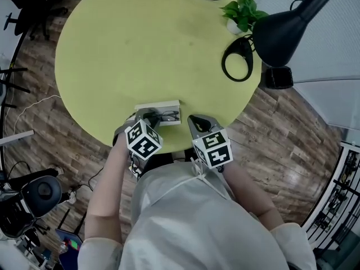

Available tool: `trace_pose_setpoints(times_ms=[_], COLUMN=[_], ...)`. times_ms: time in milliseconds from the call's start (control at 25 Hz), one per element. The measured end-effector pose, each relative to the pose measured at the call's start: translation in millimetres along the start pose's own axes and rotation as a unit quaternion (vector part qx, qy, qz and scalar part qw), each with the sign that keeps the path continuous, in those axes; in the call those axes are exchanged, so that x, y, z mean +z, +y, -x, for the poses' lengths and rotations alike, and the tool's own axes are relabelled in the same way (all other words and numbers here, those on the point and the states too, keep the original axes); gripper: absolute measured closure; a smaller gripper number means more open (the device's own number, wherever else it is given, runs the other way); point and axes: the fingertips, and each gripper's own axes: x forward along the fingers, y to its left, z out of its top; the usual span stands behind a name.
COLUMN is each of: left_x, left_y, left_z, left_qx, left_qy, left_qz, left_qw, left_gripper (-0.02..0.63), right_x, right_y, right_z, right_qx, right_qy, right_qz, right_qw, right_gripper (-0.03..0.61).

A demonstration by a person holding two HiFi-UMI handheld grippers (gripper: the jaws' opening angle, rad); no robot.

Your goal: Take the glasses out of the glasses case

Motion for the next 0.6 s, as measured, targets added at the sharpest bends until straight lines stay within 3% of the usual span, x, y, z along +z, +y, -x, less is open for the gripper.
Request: trace_pose_setpoints(times_ms=[360, 600], left_x=[-1.3, -4.1], left_y=[1.9, 4.8], left_z=[-10.7, -10.2], left_qx=[-0.019, -0.002], left_qy=[0.033, 0.037], left_qz=[-0.029, -0.07], left_qw=[0.9988, 0.9968], left_gripper=[0.558, 0.594], right_x=[-2.1, -3.2], right_y=[-8.1, -11.0], right_z=[-0.3, 1.2], right_qx=[0.0, -0.006], right_qy=[0.004, 0.005], right_qz=[-0.012, -0.018], right_qw=[1.0, 1.0], right_gripper=[0.578, 0.578])
